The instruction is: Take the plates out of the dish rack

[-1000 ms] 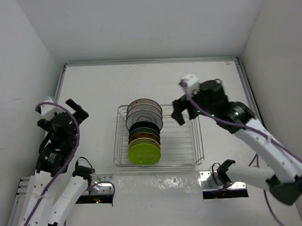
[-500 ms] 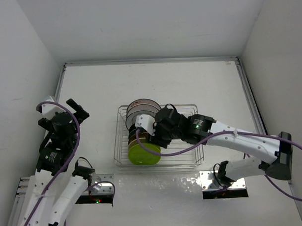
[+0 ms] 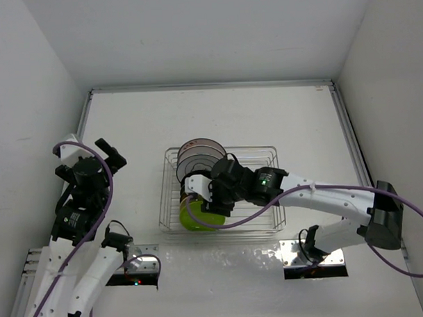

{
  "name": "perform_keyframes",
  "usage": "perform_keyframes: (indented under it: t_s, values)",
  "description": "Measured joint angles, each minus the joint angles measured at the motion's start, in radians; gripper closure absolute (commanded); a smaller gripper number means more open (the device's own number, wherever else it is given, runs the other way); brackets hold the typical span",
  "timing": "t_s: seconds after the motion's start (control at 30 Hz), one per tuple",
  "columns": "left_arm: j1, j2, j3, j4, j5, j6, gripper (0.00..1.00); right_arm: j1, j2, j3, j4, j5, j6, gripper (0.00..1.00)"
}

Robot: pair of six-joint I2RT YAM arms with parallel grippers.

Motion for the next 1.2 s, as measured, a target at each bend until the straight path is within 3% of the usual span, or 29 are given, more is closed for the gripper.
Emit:
perform_keyframes:
  t_s: [0.33, 0.5, 0.53, 0.93, 1.2]
  values:
    - [0.0, 0.0, -0.003, 0.002, 0.013, 0.004, 0.0, 0.0, 0.085, -0.001, 0.065, -0.036, -0.026, 0.49]
    - [0.0, -0.002, -0.003, 0.006, 0.021, 0.006, 0.0, 0.0, 0.118, -0.001, 0.083, -0.046, -0.032, 0.6]
    - [0.0, -0.003, -0.003, 0.007, 0.023, 0.007, 0.0, 0.0, 0.127, -0.001, 0.083, -0.047, -0.032, 0.67]
    - [0.0, -0.008, -0.008, 0.008, 0.031, 0.007, 0.0, 0.0, 0.146, -0.001, 0.126, -0.008, -0.032, 0.99]
    - [0.0, -0.009, -0.009, 0.008, 0.031, 0.007, 0.0, 0.001, 0.145, 0.004, 0.114, 0.051, -0.019, 1.0]
